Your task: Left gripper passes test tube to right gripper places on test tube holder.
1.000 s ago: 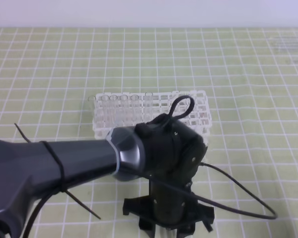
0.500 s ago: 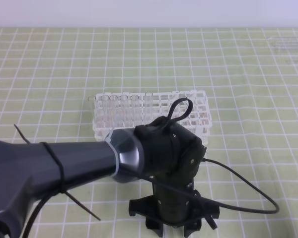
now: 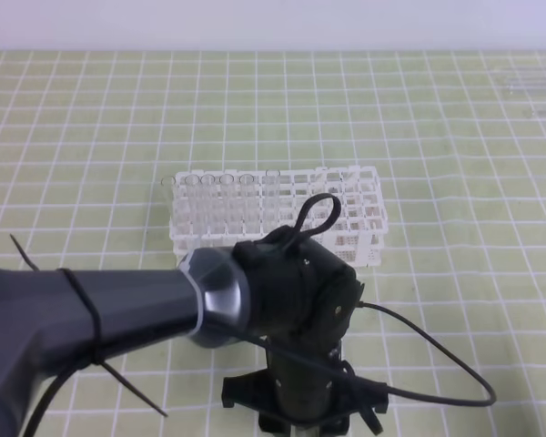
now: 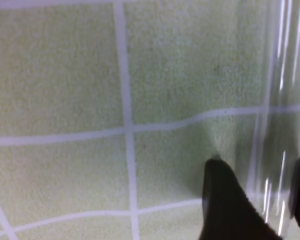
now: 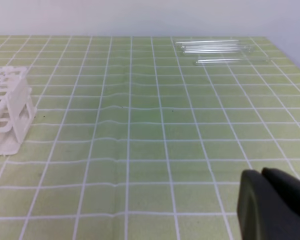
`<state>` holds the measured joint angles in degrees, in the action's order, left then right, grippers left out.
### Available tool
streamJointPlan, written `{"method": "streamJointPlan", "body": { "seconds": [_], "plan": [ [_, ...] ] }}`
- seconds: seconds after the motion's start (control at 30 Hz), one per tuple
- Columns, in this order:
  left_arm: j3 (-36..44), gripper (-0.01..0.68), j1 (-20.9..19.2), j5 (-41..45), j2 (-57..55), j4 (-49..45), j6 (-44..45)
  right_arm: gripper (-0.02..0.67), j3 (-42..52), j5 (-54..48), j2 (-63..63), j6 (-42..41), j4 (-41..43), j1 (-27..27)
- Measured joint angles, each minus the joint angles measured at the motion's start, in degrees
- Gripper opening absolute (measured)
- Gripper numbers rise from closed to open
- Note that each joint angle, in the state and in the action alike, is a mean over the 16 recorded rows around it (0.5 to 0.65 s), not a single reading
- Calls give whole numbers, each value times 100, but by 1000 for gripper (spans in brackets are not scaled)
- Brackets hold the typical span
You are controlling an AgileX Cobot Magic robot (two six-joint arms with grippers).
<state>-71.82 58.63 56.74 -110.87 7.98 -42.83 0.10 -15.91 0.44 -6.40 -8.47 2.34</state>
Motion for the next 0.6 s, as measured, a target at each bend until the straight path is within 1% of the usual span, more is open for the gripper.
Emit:
{"method": "streamJointPlan", "body": {
  "seconds": [0.4,0.6],
  "plan": [
    [60,13,0,-536,472,-231,36,-2,0,0,0,0,0,0],
    [69,11,2,-695,835,-442,240,-2,-1,0,0,0,0,0]
  ]
}}
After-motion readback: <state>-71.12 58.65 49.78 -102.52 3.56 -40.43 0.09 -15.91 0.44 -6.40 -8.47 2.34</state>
